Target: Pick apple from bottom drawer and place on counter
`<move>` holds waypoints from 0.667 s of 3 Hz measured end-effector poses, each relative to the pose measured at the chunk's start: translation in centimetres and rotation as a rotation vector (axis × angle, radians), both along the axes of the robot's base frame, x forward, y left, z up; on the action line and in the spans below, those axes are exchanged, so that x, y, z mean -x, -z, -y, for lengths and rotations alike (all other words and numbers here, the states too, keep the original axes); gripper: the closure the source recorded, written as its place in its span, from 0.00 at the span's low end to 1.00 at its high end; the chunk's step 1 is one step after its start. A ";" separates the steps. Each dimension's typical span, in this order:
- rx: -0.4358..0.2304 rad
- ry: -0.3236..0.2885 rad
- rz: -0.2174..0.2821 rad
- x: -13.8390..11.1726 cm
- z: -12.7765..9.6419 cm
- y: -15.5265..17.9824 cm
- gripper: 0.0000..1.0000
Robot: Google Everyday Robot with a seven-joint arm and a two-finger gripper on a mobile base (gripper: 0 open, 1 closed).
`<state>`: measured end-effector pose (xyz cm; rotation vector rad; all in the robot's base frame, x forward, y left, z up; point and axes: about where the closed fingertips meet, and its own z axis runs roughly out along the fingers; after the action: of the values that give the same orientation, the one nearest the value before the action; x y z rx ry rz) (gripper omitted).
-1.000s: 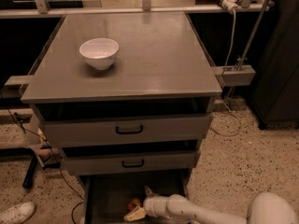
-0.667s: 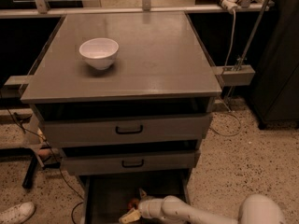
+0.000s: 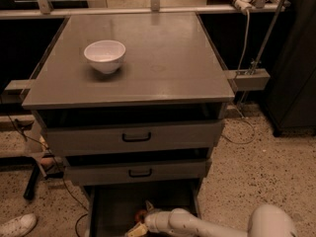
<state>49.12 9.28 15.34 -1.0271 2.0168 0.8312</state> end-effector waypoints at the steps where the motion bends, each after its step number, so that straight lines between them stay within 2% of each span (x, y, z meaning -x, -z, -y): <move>1: 0.028 -0.025 0.031 -0.4 0.2 1.1 0.00; 2: 0.056 -0.029 0.056 -0.9 0.6 2.4 0.19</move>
Offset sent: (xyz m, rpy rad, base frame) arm 0.0170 -0.0149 -0.0399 -0.0951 -0.0909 0.0292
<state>49.97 8.67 12.91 -1.1013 1.9924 0.7561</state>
